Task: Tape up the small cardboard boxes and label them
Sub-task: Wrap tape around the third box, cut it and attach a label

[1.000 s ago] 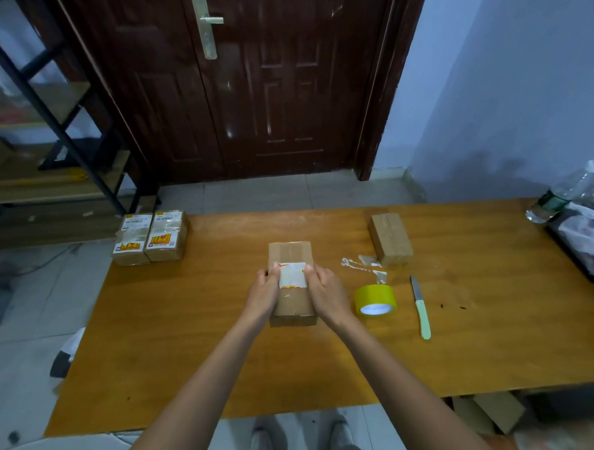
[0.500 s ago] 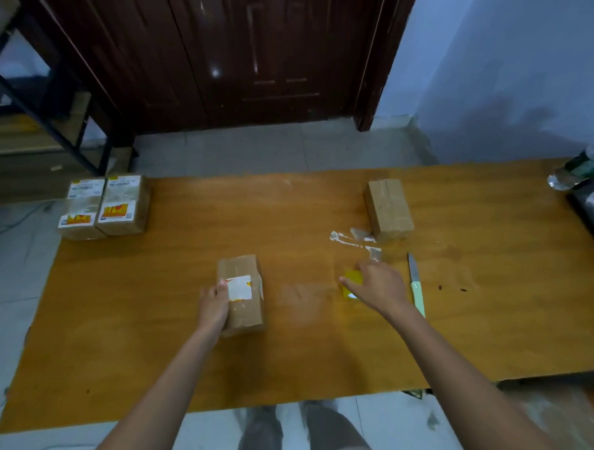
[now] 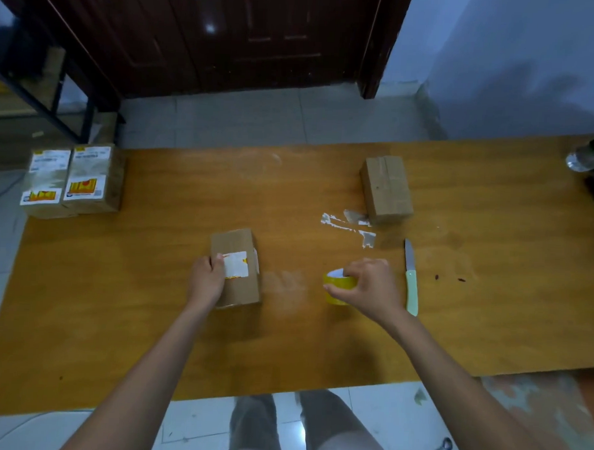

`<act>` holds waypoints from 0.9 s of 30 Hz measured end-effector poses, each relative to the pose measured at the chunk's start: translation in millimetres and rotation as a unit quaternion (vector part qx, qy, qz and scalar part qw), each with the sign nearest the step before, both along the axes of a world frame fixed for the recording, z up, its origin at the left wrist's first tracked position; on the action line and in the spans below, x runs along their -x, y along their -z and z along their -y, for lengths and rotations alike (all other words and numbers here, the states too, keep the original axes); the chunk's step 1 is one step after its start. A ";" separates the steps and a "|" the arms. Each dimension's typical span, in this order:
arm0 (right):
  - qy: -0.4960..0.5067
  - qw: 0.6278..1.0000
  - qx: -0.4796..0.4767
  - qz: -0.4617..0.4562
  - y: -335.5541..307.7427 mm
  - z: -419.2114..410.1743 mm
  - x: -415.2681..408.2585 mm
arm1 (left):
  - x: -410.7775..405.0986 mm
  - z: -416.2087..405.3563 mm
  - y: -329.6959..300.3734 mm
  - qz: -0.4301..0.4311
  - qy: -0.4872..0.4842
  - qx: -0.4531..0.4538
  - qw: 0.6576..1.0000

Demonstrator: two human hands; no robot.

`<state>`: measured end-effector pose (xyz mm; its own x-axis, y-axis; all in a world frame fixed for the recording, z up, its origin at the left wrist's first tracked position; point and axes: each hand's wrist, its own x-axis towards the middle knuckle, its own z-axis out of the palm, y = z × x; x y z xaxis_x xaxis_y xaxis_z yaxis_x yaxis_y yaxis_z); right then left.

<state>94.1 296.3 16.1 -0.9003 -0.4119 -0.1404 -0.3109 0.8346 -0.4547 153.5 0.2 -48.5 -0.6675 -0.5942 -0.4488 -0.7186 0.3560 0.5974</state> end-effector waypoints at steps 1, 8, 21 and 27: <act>-0.009 1.000 0.007 -0.009 -2.9 1.1 -1.7 | 2.2 -0.1 -4.2 0.003 0.009 0.008 1.000; -0.066 0.997 -0.032 -0.030 -18.7 6.7 -5.9 | 26.4 -50.3 -57.7 -0.166 0.345 0.048 0.923; -0.138 0.988 -0.018 -0.061 -52.6 14.8 5.3 | 67.0 -69.0 -36.5 0.085 0.585 0.030 0.806; -0.161 0.984 -0.012 -0.069 -79.5 18.2 8.9 | 65.7 -51.1 -40.9 0.048 0.600 0.027 0.798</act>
